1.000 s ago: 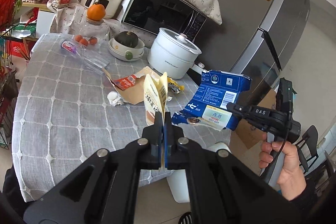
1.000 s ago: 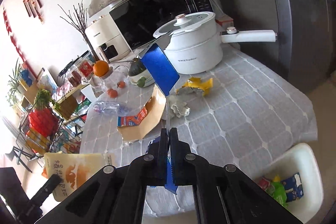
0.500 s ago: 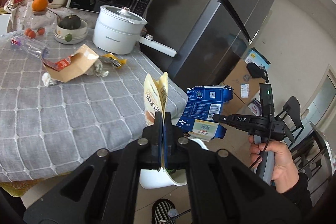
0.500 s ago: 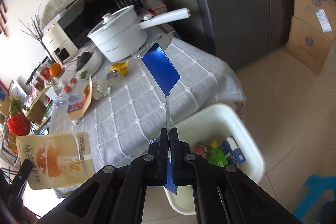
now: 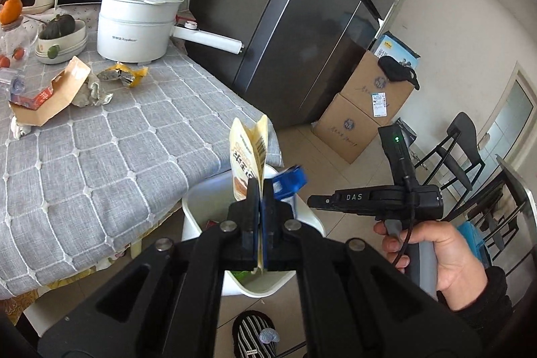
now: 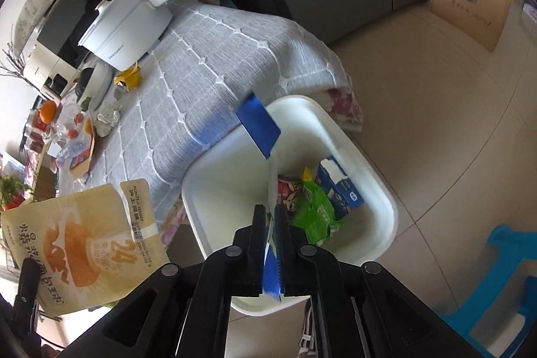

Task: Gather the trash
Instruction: 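Carry carton and pouch over the white bin and open both grippers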

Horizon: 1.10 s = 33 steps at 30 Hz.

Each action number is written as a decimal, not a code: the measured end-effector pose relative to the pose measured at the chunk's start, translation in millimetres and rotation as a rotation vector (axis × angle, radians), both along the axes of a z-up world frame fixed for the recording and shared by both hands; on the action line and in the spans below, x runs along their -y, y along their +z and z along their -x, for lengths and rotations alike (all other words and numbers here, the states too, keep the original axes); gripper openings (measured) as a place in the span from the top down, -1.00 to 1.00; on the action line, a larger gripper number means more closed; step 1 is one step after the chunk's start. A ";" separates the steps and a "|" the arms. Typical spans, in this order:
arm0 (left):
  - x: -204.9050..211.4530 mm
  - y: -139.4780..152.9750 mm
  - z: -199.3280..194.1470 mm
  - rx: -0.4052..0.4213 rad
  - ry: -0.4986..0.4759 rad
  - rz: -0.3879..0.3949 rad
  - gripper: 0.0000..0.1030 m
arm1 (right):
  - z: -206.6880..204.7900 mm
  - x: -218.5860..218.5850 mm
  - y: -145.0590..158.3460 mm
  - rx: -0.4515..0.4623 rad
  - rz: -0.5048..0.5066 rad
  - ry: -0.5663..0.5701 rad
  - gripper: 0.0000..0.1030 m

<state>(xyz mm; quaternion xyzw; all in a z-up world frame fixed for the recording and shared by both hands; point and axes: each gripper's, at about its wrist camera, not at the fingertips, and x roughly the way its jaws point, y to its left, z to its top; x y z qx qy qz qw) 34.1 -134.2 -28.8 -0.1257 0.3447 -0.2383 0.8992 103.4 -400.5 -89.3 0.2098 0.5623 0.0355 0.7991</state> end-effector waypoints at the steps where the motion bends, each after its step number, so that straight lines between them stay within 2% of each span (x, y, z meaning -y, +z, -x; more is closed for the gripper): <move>1: 2.6 -1.7 -2.1 -0.004 -0.007 -0.005 0.97 | 0.6 1.8 0.7 0.002 0.004 -0.002 0.59; 3: 8.0 -5.7 -5.4 -0.012 -0.016 -0.015 0.97 | 2.8 5.9 5.4 0.023 0.029 -0.015 0.07; 4: 10.7 -7.9 -6.8 -0.016 -0.021 -0.024 0.97 | 4.1 8.1 7.8 0.033 0.037 -0.024 0.00; 17: 46.3 -37.1 -31.6 -0.068 -0.073 -0.121 0.95 | 4.8 22.3 11.3 0.028 0.049 -0.075 -0.28; 19: 47.7 -40.1 -34.2 -0.076 -0.067 -0.132 0.58 | 3.9 22.7 12.2 0.030 0.047 -0.080 -0.33; 21: 45.3 -41.2 -34.9 -0.079 -0.046 -0.137 -0.47 | 3.1 23.0 13.8 0.032 0.050 -0.088 -0.43; 22: 42.6 -40.9 -34.5 -0.072 -0.021 -0.139 -0.62 | 2.2 22.8 14.4 0.032 0.054 -0.093 -0.46; 26: 31.0 -42.7 -38.3 -0.102 0.041 -0.188 -0.89 | -1.2 19.7 18.6 0.044 0.081 -0.094 -0.54; 33: -4.0 -44.5 -40.7 -0.111 0.147 -0.240 -0.98 | -7.4 3.6 20.5 0.041 0.106 -0.072 -0.57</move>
